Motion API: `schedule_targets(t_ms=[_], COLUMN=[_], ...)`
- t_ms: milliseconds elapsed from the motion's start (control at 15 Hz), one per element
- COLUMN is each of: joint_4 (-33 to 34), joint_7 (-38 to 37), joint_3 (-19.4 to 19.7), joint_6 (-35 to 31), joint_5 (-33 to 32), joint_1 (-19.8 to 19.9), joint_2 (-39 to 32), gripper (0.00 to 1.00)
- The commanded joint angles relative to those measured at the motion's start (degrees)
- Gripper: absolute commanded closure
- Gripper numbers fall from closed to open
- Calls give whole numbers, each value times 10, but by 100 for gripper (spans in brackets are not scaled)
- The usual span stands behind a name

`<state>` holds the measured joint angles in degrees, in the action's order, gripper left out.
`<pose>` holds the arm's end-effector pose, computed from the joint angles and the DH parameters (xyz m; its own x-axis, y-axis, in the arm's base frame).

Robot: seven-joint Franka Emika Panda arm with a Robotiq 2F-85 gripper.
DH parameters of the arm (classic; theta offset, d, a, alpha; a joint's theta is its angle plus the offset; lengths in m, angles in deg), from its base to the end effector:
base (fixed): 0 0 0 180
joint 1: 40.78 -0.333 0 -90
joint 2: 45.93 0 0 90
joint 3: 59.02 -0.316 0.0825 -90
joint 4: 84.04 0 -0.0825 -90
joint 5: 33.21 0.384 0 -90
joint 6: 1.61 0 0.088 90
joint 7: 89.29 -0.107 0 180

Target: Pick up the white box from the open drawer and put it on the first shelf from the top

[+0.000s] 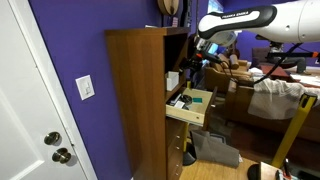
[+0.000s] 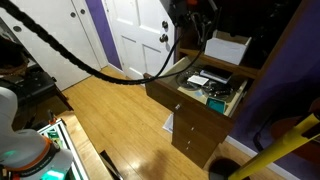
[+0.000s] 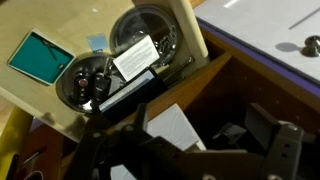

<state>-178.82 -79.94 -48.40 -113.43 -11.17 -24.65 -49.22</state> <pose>0.5516 -0.2467 0.5936 0.8672 -0.4191 0.2691 -0.3289 -0.8877 -0.3223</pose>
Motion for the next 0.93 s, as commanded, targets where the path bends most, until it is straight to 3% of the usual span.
schedule_targets(t_ms=[0,400,600,733,800,867], joint_4=[-77,-143,-175,-210,-156,-171], joint_7=[92,183,225,194,205,202], joint_3=[10,14,17,9,23,22], joint_6=[19,22,56,50,58,58], joint_5=[-58,-182,-194,-214,-192,-199], joint_1=[-8,-22,-37,-41,-47,-51], joint_2=[72,159,203,232,191,204], gripper=[0,0,0,0,0,0])
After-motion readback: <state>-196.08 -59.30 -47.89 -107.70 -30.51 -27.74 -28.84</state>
